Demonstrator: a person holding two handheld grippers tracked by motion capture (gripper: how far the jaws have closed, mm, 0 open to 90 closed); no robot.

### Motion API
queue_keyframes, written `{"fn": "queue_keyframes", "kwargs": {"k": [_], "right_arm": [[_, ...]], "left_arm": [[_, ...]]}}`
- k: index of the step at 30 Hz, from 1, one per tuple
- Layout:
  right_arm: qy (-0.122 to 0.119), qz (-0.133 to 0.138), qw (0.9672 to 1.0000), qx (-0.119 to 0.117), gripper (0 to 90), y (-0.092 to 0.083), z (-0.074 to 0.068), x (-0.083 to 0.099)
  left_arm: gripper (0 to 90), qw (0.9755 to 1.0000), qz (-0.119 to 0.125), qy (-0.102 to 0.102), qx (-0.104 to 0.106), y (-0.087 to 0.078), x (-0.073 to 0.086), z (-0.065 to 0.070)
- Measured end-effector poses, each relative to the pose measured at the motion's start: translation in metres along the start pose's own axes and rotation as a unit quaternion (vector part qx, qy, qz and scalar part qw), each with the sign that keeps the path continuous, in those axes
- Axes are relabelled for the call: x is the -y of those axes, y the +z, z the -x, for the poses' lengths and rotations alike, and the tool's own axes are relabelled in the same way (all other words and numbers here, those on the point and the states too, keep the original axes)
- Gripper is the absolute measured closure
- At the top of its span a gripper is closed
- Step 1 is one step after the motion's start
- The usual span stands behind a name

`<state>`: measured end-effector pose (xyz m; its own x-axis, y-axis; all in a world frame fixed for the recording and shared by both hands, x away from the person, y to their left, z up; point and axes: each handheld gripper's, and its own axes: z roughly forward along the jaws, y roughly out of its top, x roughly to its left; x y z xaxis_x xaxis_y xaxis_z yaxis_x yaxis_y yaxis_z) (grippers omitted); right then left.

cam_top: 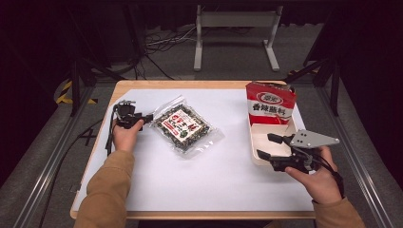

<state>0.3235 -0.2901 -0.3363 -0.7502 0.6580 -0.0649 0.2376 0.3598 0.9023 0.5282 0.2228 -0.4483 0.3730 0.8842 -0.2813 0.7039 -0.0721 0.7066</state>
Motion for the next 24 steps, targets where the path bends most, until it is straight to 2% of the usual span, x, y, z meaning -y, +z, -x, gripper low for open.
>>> {"fn": "queue_keyframes", "kwargs": {"k": [2, 4, 11, 14, 18, 20, 21, 22, 24], "right_arm": [[0.000, 0.000, 1.0000, -0.001, 32.9, 0.0005, -0.0004, -0.0001], [0.000, -0.001, 1.0000, -0.001, 32.9, 0.0010, -0.0012, -0.0002], [-0.015, 0.000, 0.9998, -0.012, 32.7, 0.0042, -0.0076, -0.0018], [-0.017, -0.001, 0.9998, -0.012, 32.7, 0.0052, -0.0078, -0.0015], [-0.016, 0.002, 0.9998, -0.013, 32.7, 0.0040, -0.0082, -0.0019], [-0.016, 0.005, 0.9998, -0.013, 32.7, 0.0031, -0.0084, -0.0022], [-0.016, 0.006, 0.9998, -0.013, 32.7, 0.0029, -0.0083, -0.0023], [-0.015, 0.006, 0.9998, -0.014, 32.7, 0.0027, -0.0083, -0.0022], [-0.015, 0.006, 0.9998, -0.014, 32.7, 0.0025, -0.0078, -0.0019]], "left_arm": [[44.5, 0.9999, -0.008, 0.008, 0.002, 0.0018, 0.0005, 0.0015], [47.6, 0.9999, -0.007, 0.008, 0.007, 0.0023, 0.0007, 0.0015], [50.6, 0.9997, -0.006, 0.003, 0.025, 0.0031, 0.0021, -0.0015], [58.6, 0.9990, -0.004, -0.009, 0.043, 0.0038, 0.0030, -0.0026], [68.2, 0.9994, -0.002, 0.011, 0.033, 0.0041, 0.0019, 0.0032], [75.5, 0.9997, -0.006, 0.020, 0.009, 0.0048, 0.0019, 0.0050], [79.5, 0.9997, -0.006, 0.020, 0.009, 0.0048, 0.0019, 0.0050], [82.7, 0.9994, -0.021, 0.026, -0.009, 0.0060, 0.0026, 0.0052], [82.8, 0.9997, -0.018, 0.016, 0.001, 0.0061, 0.0030, 0.0024]]}}
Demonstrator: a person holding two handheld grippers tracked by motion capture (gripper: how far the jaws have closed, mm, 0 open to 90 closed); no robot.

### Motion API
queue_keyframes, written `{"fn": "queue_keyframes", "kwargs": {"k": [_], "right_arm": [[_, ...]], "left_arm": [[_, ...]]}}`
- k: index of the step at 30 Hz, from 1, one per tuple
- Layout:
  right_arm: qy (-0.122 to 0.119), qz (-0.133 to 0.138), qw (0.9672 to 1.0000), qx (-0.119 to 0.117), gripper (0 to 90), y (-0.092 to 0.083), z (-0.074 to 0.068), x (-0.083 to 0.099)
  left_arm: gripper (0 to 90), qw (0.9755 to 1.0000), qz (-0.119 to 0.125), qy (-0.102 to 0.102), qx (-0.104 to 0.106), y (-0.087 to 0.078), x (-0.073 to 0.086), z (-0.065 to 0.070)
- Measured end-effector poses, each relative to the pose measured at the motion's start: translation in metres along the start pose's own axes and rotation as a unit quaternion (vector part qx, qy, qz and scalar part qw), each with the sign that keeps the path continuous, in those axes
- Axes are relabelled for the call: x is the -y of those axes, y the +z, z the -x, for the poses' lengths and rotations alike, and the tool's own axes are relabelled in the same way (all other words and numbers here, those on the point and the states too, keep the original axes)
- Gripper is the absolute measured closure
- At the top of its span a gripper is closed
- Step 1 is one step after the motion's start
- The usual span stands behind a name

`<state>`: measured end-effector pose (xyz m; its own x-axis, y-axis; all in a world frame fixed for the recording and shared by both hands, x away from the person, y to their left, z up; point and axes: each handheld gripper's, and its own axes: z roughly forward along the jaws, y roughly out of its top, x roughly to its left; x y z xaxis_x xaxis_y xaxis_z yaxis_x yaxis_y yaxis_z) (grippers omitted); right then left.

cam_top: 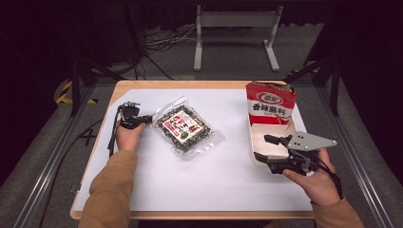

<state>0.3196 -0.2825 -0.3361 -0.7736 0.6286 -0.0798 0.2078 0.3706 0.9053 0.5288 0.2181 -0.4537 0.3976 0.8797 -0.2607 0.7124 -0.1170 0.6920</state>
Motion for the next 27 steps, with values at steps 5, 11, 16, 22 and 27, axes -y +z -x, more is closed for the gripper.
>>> {"fn": "queue_keyframes", "kwargs": {"k": [5, 11, 16, 22, 27], "right_arm": [[0.000, -0.002, 1.0000, 0.000, 32.5, 0.001, 0.001, 0.001], [0.000, -0.003, 1.0000, -0.001, 32.5, 0.002, 0.001, 0.001], [0.009, -0.008, 0.9999, -0.004, 39.2, 0.002, 0.001, 0.002], [0.014, -0.010, 0.9998, -0.011, 47.4, 0.002, 0.000, 0.001], [0.025, -0.016, 0.9994, -0.019, 50.8, 0.001, 0.001, 0.002]], "left_arm": [[83.4, 1.0000, 0.002, 0.006, -0.005, 0.000, 0.000, 0.001], [90.0, 0.9998, 0.002, 0.015, -0.015, -0.005, -0.001, 0.005], [90.0, 0.9998, 0.013, 0.016, -0.005, -0.017, -0.003, 0.005], [90.0, 0.9988, 0.037, 0.033, 0.001, -0.037, -0.007, 0.014], [90.0, 0.9975, 0.060, 0.036, 0.012, -0.051, -0.010, 0.020]]}}
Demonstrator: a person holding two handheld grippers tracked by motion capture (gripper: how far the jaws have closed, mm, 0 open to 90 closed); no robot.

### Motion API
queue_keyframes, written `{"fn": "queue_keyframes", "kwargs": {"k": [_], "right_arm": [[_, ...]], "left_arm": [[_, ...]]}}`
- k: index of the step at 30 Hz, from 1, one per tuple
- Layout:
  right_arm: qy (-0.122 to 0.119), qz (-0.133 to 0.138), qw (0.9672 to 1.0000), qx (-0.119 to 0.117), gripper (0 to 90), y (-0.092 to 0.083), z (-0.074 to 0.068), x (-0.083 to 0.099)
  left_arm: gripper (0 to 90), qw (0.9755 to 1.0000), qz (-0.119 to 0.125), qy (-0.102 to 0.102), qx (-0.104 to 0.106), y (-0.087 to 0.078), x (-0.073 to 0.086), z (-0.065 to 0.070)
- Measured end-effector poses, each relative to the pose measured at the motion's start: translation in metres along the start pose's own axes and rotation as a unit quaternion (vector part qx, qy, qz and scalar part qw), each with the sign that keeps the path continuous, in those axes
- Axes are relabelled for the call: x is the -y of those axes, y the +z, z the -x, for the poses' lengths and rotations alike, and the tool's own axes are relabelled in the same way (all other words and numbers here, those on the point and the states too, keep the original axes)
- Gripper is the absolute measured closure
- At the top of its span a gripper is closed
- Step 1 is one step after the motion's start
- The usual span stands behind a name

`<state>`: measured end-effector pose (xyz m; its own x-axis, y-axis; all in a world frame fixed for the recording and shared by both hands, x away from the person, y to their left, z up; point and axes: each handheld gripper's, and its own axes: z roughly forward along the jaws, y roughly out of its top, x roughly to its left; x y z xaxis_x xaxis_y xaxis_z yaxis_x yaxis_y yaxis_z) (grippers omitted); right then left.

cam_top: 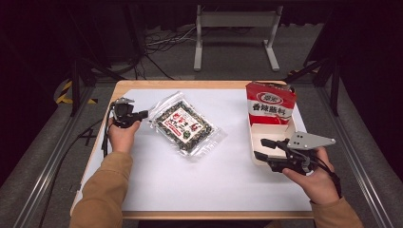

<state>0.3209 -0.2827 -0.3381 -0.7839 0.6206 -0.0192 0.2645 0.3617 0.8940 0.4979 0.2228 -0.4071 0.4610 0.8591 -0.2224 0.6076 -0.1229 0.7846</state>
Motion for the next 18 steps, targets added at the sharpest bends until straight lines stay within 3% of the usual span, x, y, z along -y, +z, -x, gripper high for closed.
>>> {"fn": "queue_keyframes", "kwargs": {"k": [10, 16, 18], "right_arm": [[-0.004, 0.000, 1.0000, 0.000, 50.5, 0.000, -0.004, -0.004], [-0.003, 0.001, 1.0000, 0.005, 50.6, -0.001, -0.003, -0.006], [-0.003, 0.000, 1.0000, 0.005, 50.6, -0.001, -0.003, -0.006]], "left_arm": [[90.0, 0.9977, 0.052, 0.031, 0.031, -0.038, -0.011, 0.023], [90.0, 0.9929, 0.086, 0.058, 0.058, -0.063, -0.019, 0.043], [90.0, 0.9904, 0.098, 0.076, 0.062, -0.071, -0.023, 0.053]]}}
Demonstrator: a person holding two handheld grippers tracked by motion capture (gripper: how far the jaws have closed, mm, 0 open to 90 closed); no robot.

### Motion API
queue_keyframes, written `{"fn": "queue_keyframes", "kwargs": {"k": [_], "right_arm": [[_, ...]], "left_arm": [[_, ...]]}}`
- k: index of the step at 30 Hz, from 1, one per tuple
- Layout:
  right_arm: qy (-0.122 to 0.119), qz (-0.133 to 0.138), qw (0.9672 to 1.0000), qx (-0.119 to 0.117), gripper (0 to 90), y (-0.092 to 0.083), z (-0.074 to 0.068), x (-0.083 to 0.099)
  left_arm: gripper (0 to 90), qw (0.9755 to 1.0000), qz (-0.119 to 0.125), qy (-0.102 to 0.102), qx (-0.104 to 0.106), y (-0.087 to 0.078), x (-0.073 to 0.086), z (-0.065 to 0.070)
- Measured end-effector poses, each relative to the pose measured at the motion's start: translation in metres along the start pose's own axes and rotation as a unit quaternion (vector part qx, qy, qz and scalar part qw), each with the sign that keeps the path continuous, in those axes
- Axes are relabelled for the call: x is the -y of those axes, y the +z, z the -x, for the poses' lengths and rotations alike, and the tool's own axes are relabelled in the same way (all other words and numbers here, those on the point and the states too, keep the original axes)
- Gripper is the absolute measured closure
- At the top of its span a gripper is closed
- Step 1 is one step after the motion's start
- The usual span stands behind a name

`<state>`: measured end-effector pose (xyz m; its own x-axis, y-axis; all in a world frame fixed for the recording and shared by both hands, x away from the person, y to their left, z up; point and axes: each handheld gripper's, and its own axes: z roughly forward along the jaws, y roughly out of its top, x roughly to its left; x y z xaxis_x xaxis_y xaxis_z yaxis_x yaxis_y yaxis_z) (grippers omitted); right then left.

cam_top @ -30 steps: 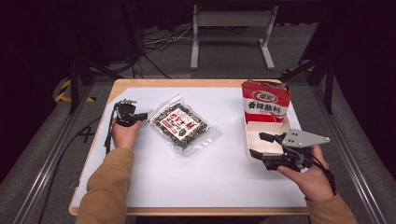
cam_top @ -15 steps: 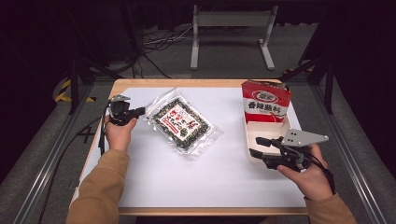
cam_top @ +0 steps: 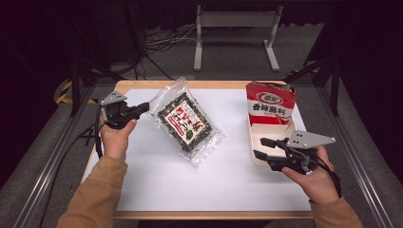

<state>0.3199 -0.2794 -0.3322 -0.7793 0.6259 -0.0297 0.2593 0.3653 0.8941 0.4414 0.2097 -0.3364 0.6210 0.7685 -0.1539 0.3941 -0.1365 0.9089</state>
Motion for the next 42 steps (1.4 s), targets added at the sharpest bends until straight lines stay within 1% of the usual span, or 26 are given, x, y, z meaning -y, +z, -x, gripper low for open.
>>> {"fn": "queue_keyframes", "kwargs": {"k": [2, 3, 4, 5, 6, 8, 11, 12, 14, 17, 18, 19, 21, 22, 23, 24, 25, 26, 28, 29, 31, 32, 34, 35, 39, 42], "right_arm": [[-0.001, 0.001, 1.0000, -0.001, 50.5, 0.001, 0.000, -0.001], [-0.001, 0.001, 1.0000, -0.001, 50.3, 0.001, 0.000, -0.001], [-0.002, 0.002, 1.0000, -0.001, 49.9, 0.001, 0.000, -0.002], [-0.001, 0.003, 1.0000, -0.001, 49.8, 0.002, 0.001, -0.003], [-0.001, 0.003, 1.0000, -0.001, 49.8, 0.002, 0.001, -0.003], [-0.002, 0.003, 1.0000, 0.001, 49.8, 0.002, 0.003, -0.003], [-0.003, 0.002, 1.0000, 0.003, 49.3, 0.002, 0.005, -0.005], [-0.007, 0.001, 1.0000, 0.004, 48.9, 0.002, 0.005, -0.007], [-0.010, 0.000, 0.9999, 0.005, 48.2, 0.002, 0.005, -0.009], [-0.025, 0.002, 0.9997, 0.009, 46.3, 0.002, 0.005, -0.014], [-0.030, 0.002, 0.9995, 0.009, 45.6, 0.002, 0.005, -0.016], [-0.035, 0.003, 0.9994, 0.009, 44.8, 0.003, 0.005, -0.017], [-0.045, 0.001, 0.9989, 0.008, 43.1, 0.004, 0.006, -0.020], [-0.051, 0.000, 0.9987, 0.010, 42.7, 0.004, 0.006, -0.022], [-0.057, -0.001, 0.9983, 0.011, 41.7, 0.005, 0.007, -0.024], [-0.057, -0.001, 0.9983, 0.011, 41.7, 0.005, 0.007, -0.024], [-0.066, 0.002, 0.9978, 0.010, 39.8, 0.006, 0.008, -0.028], [-0.068, 0.004, 0.9976, 0.008, 38.7, 0.007, 0.008, -0.030], [-0.071, 0.004, 0.9975, 0.004, 36.2, 0.009, 0.010, -0.034], [-0.073, 0.001, 0.9973, 0.002, 36.1, 0.010, 0.011, -0.036], [-0.077, -0.003, 0.9970, -0.002, 35.7, 0.013, 0.012, -0.040], [-0.076, -0.004, 0.9971, -0.005, 35.2, 0.014, 0.013, -0.042], [-0.075, -0.007, 0.9971, -0.016, 33.9, 0.018, 0.014, -0.046], [-0.077, -0.008, 0.9968, -0.021, 33.1, 0.020, 0.014, -0.047], [-0.085, -0.010, 0.9958, -0.033, 30.2, 0.033, 0.013, -0.051], [-0.087, -0.008, 0.9953, -0.042, 30.0, 0.039, 0.013, -0.053]], "left_arm": [[90.0, 0.9998, 0.011, 0.017, 0.007, -0.006, -0.006, 0.011], [90.0, 0.9994, 0.016, 0.030, 0.010, -0.010, -0.011, 0.019], [90.0, 0.9994, 0.016, 0.030, 0.010, -0.010, -0.011, 0.019], [90.0, 0.9981, 0.028, 0.051, 0.018, -0.017, -0.018, 0.032], [90.0, 0.9981, 0.028, 0.051, 0.018, -0.017, -0.018, 0.032], [90.0, 0.9969, 0.040, 0.063, 0.027, -0.023, -0.024, 0.043], [90.0, 0.9948, 0.049, 0.079, 0.041, -0.030, -0.030, 0.057], [90.0, 0.9929, 0.056, 0.094, 0.046, -0.033, -0.032, 0.065], [90.0, 0.9905, 0.065, 0.107, 0.058, -0.037, -0.034, 0.072], [90.0, 0.9869, 0.075, 0.121, 0.075, -0.043, -0.035, 0.084], [90.0, 0.9869, 0.075, 0.121, 0.075, -0.043, -0.035, 0.084], [90.0, 0.9849, 0.079, 0.130, 0.083, -0.047, -0.035, 0.090], [90.0, 0.9825, 0.083, 0.139, 0.092, -0.050, -0.035, 0.096], [90.0, 0.9825, 0.083, 0.139, 0.092, -0.050, -0.035, 0.096], [90.0, 0.9813, 0.086, 0.144, 0.094, -0.052, -0.035, 0.099], [90.0, 0.9798, 0.087, 0.152, 0.096, -0.054, -0.036, 0.102], [90.0, 0.9774, 0.094, 0.163, 0.097, -0.058, -0.035, 0.109], [90.0, 0.9763, 0.097, 0.166, 0.099, -0.060, -0.034, 0.112], [90.0, 0.9721, 0.103, 0.183, 0.104, -0.063, -0.032, 0.121], [90.0, 0.9701, 0.106, 0.191, 0.106, -0.065, -0.031, 0.125], [90.0, 0.9671, 0.112, 0.200, 0.111, -0.068, -0.029, 0.132], [90.0, 0.9671, 0.112, 0.200, 0.111, -0.068, -0.029, 0.132], [90.0, 0.9648, 0.118, 0.206, 0.114, -0.070, -0.027, 0.137], [90.0, 0.9640, 0.116, 0.208, 0.120, -0.070, -0.027, 0.140], [90.0, 0.9640, 0.114, 0.203, 0.128, -0.069, -0.026, 0.140], [90.0, 0.9639, 0.113, 0.202, 0.131, -0.069, -0.025, 0.140]]}}
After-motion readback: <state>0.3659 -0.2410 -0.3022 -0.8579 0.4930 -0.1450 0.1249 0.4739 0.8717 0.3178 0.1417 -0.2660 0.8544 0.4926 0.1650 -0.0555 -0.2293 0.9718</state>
